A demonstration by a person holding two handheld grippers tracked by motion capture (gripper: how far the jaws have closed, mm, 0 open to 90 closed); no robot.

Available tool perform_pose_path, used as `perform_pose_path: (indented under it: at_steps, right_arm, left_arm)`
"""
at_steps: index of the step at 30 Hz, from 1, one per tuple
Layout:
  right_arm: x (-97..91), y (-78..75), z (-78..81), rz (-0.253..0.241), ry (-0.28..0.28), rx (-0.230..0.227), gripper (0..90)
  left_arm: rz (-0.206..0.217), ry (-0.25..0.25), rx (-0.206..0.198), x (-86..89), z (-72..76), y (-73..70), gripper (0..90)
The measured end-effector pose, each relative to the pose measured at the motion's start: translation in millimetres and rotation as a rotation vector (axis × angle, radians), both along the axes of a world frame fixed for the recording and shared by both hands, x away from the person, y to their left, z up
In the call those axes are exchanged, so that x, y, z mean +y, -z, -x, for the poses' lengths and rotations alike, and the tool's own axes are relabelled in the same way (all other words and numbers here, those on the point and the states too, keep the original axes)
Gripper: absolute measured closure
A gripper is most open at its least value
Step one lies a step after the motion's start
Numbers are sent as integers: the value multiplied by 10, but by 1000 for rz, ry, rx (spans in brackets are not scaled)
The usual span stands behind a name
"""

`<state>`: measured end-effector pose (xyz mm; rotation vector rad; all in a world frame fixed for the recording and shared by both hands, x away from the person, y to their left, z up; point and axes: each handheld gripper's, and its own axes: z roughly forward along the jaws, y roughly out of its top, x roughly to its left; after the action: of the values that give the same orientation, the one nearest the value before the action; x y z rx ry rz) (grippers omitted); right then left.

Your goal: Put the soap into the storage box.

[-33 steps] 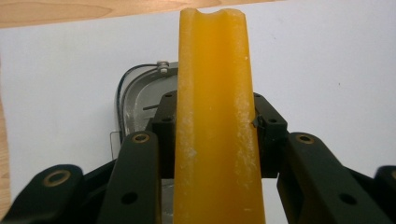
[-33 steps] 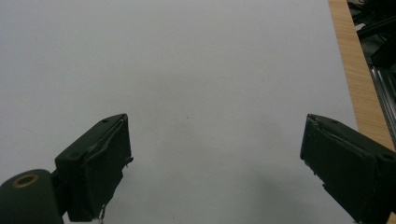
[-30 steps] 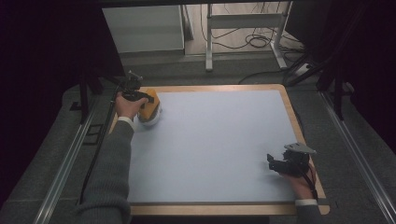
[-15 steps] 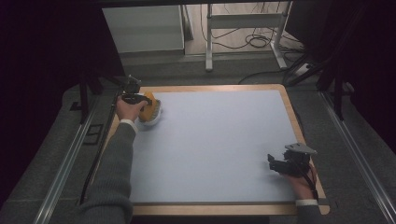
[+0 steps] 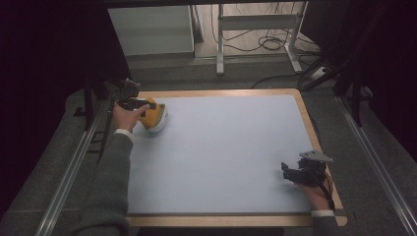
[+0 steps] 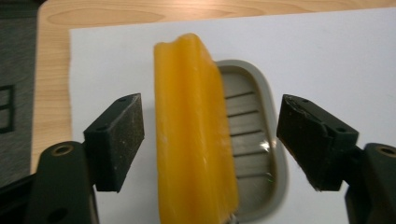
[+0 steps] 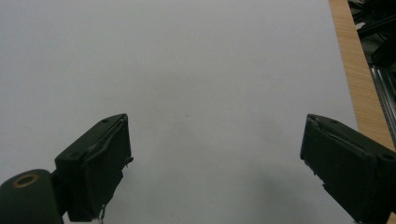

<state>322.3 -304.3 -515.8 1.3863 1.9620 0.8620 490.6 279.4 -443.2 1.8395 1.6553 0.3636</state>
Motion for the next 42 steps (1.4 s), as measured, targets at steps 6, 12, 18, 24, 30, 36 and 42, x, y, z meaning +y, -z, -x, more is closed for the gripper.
perform_pose_path:
  at_steps: [6, 12, 18, 24, 30, 36, 42]
  right_arm:
    - [9, -2, 0, 1, -4, 0, 88]
    - [46, -5, -9, 5, -15, -3, 88]
    - [54, -29, -10, 5, -19, -11, 88]
    - [38, -35, -6, 3, -15, -11, 88]
    - [31, -47, -4, 3, -14, -15, 88]
    - [29, -46, -4, 4, -18, -17, 88]
    - [27, -55, -1, 4, -22, -26, 88]
  left_arm:
    - [34, 91, -105, -68, 338, -70, 212]
    - [70, 216, -188, -244, 791, -37, 217]
    - [88, 240, -243, -331, 1193, 56, 242]
    - [85, 299, -207, -386, 1428, 245, 234]
    - [97, 335, -176, -439, 1623, 463, 231]
    - [100, 374, -184, -489, 1773, 564, 229]
    - [92, 359, -171, -443, 1765, 614, 229]
